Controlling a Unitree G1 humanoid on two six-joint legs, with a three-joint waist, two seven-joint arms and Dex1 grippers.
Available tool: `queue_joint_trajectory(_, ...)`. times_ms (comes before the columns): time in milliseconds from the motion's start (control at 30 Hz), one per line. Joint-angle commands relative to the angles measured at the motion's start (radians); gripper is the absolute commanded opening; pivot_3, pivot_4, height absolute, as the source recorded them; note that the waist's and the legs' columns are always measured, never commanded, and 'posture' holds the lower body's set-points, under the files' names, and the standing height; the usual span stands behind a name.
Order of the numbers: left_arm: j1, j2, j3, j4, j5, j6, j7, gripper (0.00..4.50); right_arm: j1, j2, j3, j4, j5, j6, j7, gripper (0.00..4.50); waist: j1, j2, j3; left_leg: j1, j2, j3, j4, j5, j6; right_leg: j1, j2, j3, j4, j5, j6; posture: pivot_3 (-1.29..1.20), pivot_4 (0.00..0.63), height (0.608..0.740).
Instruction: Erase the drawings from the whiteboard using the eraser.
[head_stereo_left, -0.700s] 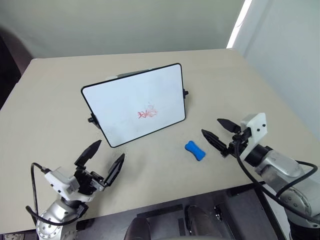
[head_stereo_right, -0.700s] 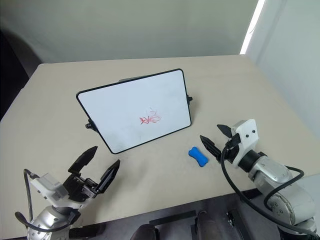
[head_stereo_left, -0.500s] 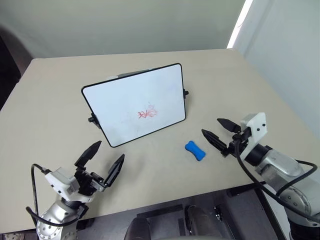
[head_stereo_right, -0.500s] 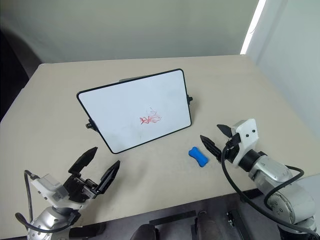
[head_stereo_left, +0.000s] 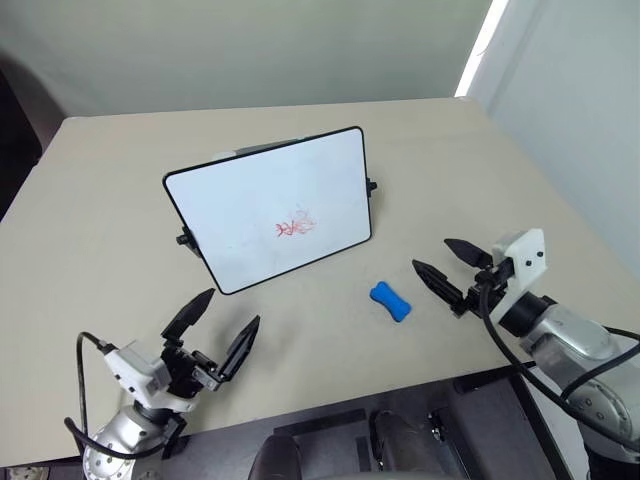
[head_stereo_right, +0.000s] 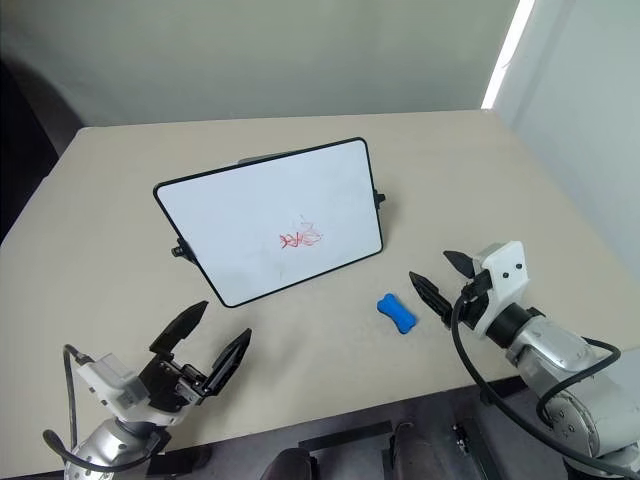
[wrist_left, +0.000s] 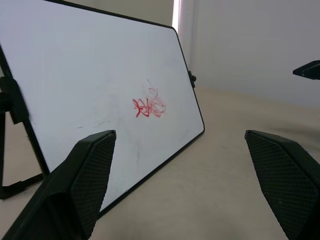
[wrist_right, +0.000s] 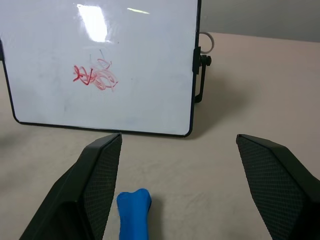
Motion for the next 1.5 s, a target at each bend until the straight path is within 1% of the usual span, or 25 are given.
queue_joint_trajectory(33,0.001,0.002,0.011,-0.031,-0.007,-0.017,-0.002,4.5,-0.03,-0.001,-0.069,-0.052,0.089,0.035,-0.034,3.86,0.0,0.0,0.0,0.0,0.0,0.0,0.0,0.0,0.0,0.0,0.0,0.0,0.0,0.0,0.0,0.0,0.15,0.74)
queue_joint_trajectory(233,-0.008,0.013,0.029,-0.032,-0.019,-0.018,-0.009,4.5,-0.064,-0.035,-0.078,-0.013,0.15,0.132,-0.063,3.86,0.0,0.0,0.0,0.0,0.0,0.0,0.0,0.0,0.0,0.0,0.0,0.0,0.0,0.0,0.0,0.0,0.15,0.74)
queue_joint_trajectory(433,-0.002,0.007,0.027,-0.036,-0.014,-0.019,-0.009,4.5,-0.08,-0.071,-0.032,-0.004,0.199,0.251,-0.075,3.86,0.0,0.0,0.0,0.0,0.0,0.0,-0.001,0.0,0.0,0.0,0.0,0.0,0.0,-0.001,0.001,0.0,0.15,0.74)
queue_joint_trajectory(500,-0.006,0.012,0.035,-0.031,-0.019,-0.017,-0.01,4.5,-0.094,-0.078,0.016,0.002,0.178,0.279,-0.082,3.86,0.0,0.0,0.0,0.0,0.0,0.0,-0.001,0.0,0.0,0.0,0.0,0.0,0.0,-0.001,0.001,0.0,0.15,0.74)
queue_joint_trajectory(600,-0.009,0.013,0.036,-0.028,-0.018,-0.014,-0.01,4.5,-0.126,-0.096,0.128,0.044,0.082,0.298,-0.095,3.86,-0.001,0.0,0.0,0.0,0.0,0.0,-0.001,0.0,0.0,0.0,0.0,0.0,0.0,-0.001,0.001,0.0,0.15,0.74)
queue_joint_trajectory(700,-0.008,0.011,0.037,-0.022,-0.01,-0.018,-0.009,4.5,-0.159,-0.09,0.185,0.079,0.048,0.33,-0.105,3.86,-0.002,0.0,0.0,0.001,0.0,0.0,0.0,0.0,0.0,0.0,0.0,0.0,0.001,0.0,0.001,0.0,0.15,0.74)
queue_joint_trajectory(833,-0.012,0.013,0.043,-0.011,-0.009,-0.019,-0.011,4.5,-0.208,-0.093,0.216,0.111,0.029,0.39,-0.103,3.86,-0.001,0.0,0.0,0.0,0.0,0.0,-0.001,0.0,0.0,0.0,0.0,0.0,0.001,0.0,0.001,0.0,0.15,0.74)
queue_joint_trajectory(1000,-0.019,0.012,0.043,0.0,-0.005,-0.019,-0.01,4.5,-0.267,-0.112,0.256,0.134,0.021,0.443,-0.063,3.86,0.0,0.0,0.0,0.0,0.0,0.0,-0.001,0.0,0.0,-0.001,0.0,0.0,0.0,0.0,0.001,0.0,0.15,0.74)
queue_joint_trajectory(1167,-0.019,0.009,0.038,0.003,-0.002,-0.019,-0.009,4.5,-0.307,-0.115,0.328,0.161,-0.008,0.46,-0.036,3.86,-0.001,0.0,0.0,0.0,0.0,0.0,-0.001,0.0,0.001,-0.001,0.0,0.0,0.0,0.0,0.001,0.0,0.15,0.74)
queue_joint_trajectory(1500,-0.027,0.008,0.037,0.016,-0.001,-0.018,-0.008,4.5,-0.326,-0.094,0.378,0.203,-0.066,0.45,-0.025,3.86,0.0,0.0,0.0,0.0,0.0,0.0,-0.001,0.0,0.001,-0.001,0.0,0.0,0.001,0.0,0.001,0.0,0.15,0.74)
